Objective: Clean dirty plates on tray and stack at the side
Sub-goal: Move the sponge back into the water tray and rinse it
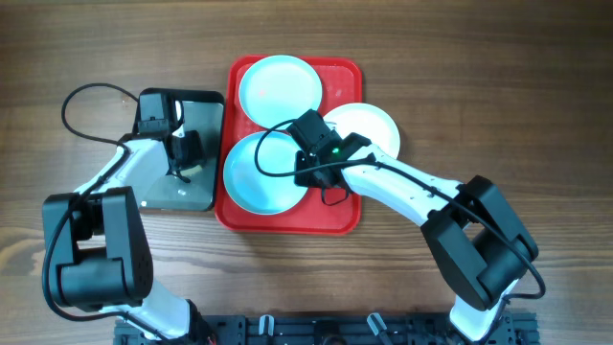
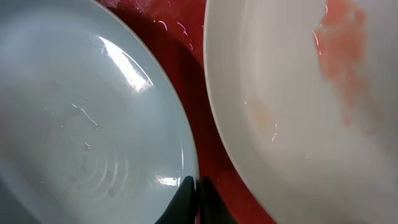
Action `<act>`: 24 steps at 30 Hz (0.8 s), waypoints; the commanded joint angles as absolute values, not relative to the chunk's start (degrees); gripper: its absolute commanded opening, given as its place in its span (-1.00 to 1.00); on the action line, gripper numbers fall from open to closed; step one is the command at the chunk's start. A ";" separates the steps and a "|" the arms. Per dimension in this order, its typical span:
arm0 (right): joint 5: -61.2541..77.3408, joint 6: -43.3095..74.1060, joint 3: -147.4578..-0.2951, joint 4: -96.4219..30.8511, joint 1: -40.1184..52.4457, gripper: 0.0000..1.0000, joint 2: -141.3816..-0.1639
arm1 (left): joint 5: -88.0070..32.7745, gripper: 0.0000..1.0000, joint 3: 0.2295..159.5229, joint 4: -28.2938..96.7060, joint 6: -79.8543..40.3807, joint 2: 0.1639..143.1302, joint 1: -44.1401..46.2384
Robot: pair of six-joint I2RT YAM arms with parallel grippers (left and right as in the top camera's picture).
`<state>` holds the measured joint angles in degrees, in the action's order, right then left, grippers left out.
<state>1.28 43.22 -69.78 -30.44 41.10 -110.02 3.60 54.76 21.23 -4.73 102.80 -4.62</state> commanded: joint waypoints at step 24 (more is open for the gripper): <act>2.70 42.13 -70.06 -30.35 41.28 -0.58 -109.27 | -0.36 0.61 54.08 22.57 -4.99 97.47 -4.78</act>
<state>1.32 42.65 -69.78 -30.46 41.10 -110.02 0.51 54.48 22.70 -4.95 99.55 -4.62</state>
